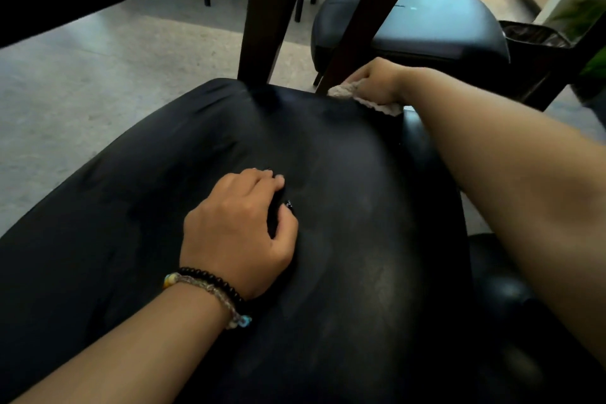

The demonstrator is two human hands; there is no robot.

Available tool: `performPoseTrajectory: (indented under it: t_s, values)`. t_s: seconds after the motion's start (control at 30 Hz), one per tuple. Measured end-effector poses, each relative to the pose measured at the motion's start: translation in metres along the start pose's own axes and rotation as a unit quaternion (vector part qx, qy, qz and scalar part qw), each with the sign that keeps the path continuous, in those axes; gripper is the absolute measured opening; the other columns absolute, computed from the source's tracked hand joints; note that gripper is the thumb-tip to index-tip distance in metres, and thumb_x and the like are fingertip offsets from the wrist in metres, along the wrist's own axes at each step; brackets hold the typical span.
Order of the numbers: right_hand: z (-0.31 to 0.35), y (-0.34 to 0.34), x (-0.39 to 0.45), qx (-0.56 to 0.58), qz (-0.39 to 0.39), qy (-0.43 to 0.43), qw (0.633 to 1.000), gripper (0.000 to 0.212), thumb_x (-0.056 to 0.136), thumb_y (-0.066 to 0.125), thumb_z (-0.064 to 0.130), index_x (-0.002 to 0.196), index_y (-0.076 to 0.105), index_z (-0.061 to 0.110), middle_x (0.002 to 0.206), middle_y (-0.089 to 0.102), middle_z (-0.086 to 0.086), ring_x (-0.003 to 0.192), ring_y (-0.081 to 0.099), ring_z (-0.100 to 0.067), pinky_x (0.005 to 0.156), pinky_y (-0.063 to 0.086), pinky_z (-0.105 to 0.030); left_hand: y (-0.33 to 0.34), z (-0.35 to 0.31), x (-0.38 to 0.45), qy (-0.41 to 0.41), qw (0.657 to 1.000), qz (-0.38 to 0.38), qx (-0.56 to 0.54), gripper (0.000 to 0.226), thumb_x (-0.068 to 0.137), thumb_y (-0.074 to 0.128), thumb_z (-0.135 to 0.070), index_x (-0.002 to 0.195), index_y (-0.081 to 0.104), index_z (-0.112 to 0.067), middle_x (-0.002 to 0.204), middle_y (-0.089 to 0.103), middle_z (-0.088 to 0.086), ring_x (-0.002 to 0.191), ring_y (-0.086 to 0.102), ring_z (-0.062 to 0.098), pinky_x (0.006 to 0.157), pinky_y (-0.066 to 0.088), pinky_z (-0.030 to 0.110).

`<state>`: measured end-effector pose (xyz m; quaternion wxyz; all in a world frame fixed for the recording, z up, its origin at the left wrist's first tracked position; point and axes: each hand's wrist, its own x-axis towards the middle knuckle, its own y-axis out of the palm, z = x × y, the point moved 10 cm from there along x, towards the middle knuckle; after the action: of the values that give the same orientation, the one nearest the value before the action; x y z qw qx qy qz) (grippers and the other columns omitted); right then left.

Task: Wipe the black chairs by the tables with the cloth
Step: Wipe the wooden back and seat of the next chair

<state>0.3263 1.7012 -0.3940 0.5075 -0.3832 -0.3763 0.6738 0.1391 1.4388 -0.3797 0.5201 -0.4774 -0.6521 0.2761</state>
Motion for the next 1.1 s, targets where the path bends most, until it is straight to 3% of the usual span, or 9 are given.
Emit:
performPoseTrajectory:
  t_s: [0.07, 0.2, 0.3, 0.4, 0.63, 0.8, 0.9, 1.0, 1.1]
  values:
    - [-0.028, -0.012, -0.018, -0.015, -0.017, 0.032, 0.999, 0.029, 0.092, 0.055, 0.020, 0.115, 0.071, 0.026, 0.097, 0.070, -0.005, 0.074, 0.063, -0.016, 0.065, 0.050, -0.023, 0.000, -0.001, 0.001, 0.003, 1.000, 0.000, -0.005, 0.039, 0.082, 0.049, -0.037, 0.112, 0.069, -0.020, 0.111, 0.066, -0.007, 0.104, 0.061, 0.014, 0.067, 0.048, 0.028]
    - [-0.036, -0.028, -0.059, -0.036, -0.109, 0.032, 0.993, 0.047, 0.080, 0.060, 0.009, 0.119, 0.068, 0.034, 0.118, 0.067, -0.008, 0.106, 0.062, -0.029, 0.090, 0.049, -0.030, 0.001, 0.000, 0.001, 0.002, 1.000, 0.000, 0.001, 0.038, 0.082, 0.050, -0.036, 0.111, 0.069, -0.020, 0.111, 0.066, -0.006, 0.104, 0.060, 0.015, 0.065, 0.046, 0.027]
    - [0.010, -0.011, -0.111, -0.116, -0.146, -0.078, 0.979, 0.054, 0.080, 0.055, 0.005, 0.122, 0.065, 0.039, 0.115, 0.056, -0.008, 0.107, 0.051, -0.040, 0.086, 0.044, -0.038, 0.000, 0.001, 0.001, 0.001, 1.000, -0.008, -0.001, 0.038, 0.082, 0.050, -0.036, 0.110, 0.069, -0.019, 0.110, 0.066, -0.006, 0.103, 0.060, 0.015, 0.065, 0.048, 0.028]
    - [0.034, 0.007, -0.167, -0.107, -0.161, -0.192, 0.962, 0.055, 0.077, 0.054, 0.003, 0.123, 0.066, 0.030, 0.111, 0.056, -0.010, 0.099, 0.055, -0.039, 0.080, 0.045, -0.040, 0.001, 0.001, 0.001, 0.005, 1.000, -0.010, 0.002, 0.040, 0.082, 0.047, -0.038, 0.110, 0.069, -0.020, 0.109, 0.066, -0.008, 0.101, 0.060, 0.014, 0.063, 0.046, 0.026]
    - [0.010, -0.014, -0.116, -0.046, -0.197, -0.047, 0.978, 0.042, 0.088, 0.053, 0.019, 0.129, 0.063, 0.024, 0.124, 0.058, -0.010, 0.117, 0.053, -0.033, 0.100, 0.042, -0.041, 0.003, 0.002, 0.000, 0.007, 1.000, -0.013, 0.003, 0.038, 0.081, 0.047, -0.039, 0.109, 0.067, -0.022, 0.108, 0.064, -0.009, 0.101, 0.059, 0.014, 0.061, 0.045, 0.027]
    - [0.027, -0.003, -0.164, -0.046, -0.191, -0.085, 0.977, 0.045, 0.088, 0.055, 0.009, 0.127, 0.064, 0.029, 0.120, 0.063, -0.006, 0.113, 0.051, -0.034, 0.091, 0.040, -0.032, 0.004, 0.003, 0.001, 0.008, 1.000, -0.006, 0.011, 0.038, 0.082, 0.045, -0.041, 0.109, 0.066, -0.023, 0.107, 0.064, -0.009, 0.099, 0.058, 0.014, 0.061, 0.041, 0.025]
    - [0.057, 0.020, -0.236, -0.043, -0.197, -0.174, 0.964, 0.047, 0.083, 0.052, 0.008, 0.123, 0.067, 0.028, 0.113, 0.067, -0.006, 0.111, 0.057, -0.035, 0.091, 0.049, -0.043, 0.005, 0.003, 0.001, 0.014, 1.000, -0.010, 0.013, 0.038, 0.082, 0.046, -0.041, 0.108, 0.066, -0.023, 0.106, 0.064, -0.008, 0.098, 0.058, 0.016, 0.062, 0.037, 0.024]
    - [0.073, 0.037, -0.285, -0.034, -0.186, -0.262, 0.946, 0.049, 0.078, 0.045, 0.015, 0.122, 0.066, 0.024, 0.112, 0.066, -0.003, 0.106, 0.062, -0.031, 0.085, 0.051, -0.038, 0.005, 0.003, 0.001, 0.015, 1.000, -0.007, 0.013, 0.039, 0.082, 0.046, -0.041, 0.110, 0.067, -0.023, 0.107, 0.064, -0.007, 0.099, 0.058, 0.017, 0.063, 0.037, 0.025]
    - [0.043, 0.012, -0.246, 0.003, -0.229, -0.189, 0.955, 0.048, 0.083, 0.054, 0.005, 0.128, 0.064, 0.016, 0.123, 0.064, -0.010, 0.115, 0.059, -0.032, 0.100, 0.045, -0.042, 0.005, 0.003, 0.002, 0.018, 1.000, 0.000, 0.010, 0.038, 0.085, 0.047, -0.040, 0.113, 0.066, -0.022, 0.110, 0.064, -0.007, 0.102, 0.057, 0.016, 0.067, 0.037, 0.026]
